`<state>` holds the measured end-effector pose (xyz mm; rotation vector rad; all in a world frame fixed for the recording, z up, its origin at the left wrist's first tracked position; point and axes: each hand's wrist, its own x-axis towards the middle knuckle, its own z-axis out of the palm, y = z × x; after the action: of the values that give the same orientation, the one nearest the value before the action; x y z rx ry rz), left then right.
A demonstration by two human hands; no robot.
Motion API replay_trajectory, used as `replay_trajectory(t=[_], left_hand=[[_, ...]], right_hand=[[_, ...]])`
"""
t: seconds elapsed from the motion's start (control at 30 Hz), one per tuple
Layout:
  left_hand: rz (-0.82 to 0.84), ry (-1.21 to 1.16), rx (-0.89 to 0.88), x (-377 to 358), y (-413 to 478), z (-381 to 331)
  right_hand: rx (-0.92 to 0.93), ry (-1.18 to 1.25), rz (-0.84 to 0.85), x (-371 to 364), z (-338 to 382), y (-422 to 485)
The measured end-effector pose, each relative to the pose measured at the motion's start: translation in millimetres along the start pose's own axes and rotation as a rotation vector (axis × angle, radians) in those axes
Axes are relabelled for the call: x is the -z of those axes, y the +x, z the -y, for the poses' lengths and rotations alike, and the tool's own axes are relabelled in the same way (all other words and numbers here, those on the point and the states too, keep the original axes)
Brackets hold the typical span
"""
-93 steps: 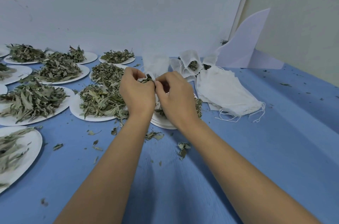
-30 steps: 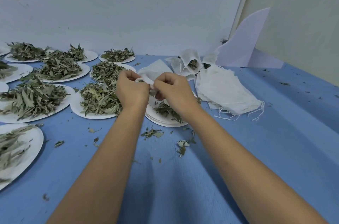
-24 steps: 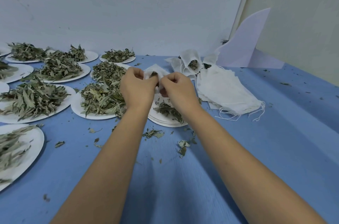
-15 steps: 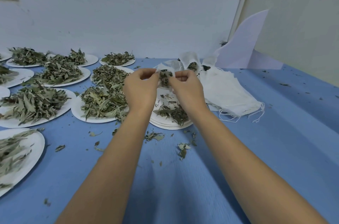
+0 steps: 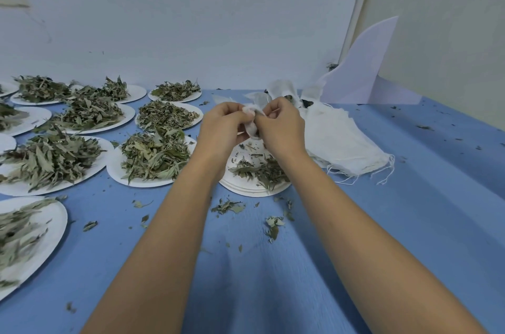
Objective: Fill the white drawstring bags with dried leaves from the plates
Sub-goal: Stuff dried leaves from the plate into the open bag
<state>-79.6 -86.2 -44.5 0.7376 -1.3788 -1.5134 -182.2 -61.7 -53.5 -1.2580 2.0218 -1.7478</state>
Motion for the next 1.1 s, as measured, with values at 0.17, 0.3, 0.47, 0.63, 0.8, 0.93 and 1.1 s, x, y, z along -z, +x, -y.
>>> replay_trajectory(t=[0.17,0.3,0.47,0.63,0.8,0.93,1.1], left_hand=[[0.063,-0.039,0.039,-2.1,-0.9,3.7],[-0.064,0.104,-0.020,-5.2,-0.3,9.4],[-0.363,0.468,-0.299,6.9,-2.5,14.0],[-0.403,0.388,-0.270,5.8,-3.2,12.9],[-0.418,0.234,-0.208,1.2,-3.0,10.4],[-0.437,0.143,-0.209,0.5,-2.2,10.2],[-0.459,0.076,-0.185,3.5,1.9,8.3]], right_hand=[[0.105,-0.245,-0.047,0.0,1.9,3.9],[0.094,-0.238,-0.034,-2.3,2.8,0.2],[0.012,0.070,0.124,10.1,8.9,-6.9],[-0.031,0.021,0.367,34.5,11.0,-1.0],[-0.048,-0.841,0.450,40.9,0.0,3.5],[-0.200,-0.910,0.689,21.2,-14.8,-10.6],[-0.076,-0.902,0.653,-0.8,-24.8,-19.4]])
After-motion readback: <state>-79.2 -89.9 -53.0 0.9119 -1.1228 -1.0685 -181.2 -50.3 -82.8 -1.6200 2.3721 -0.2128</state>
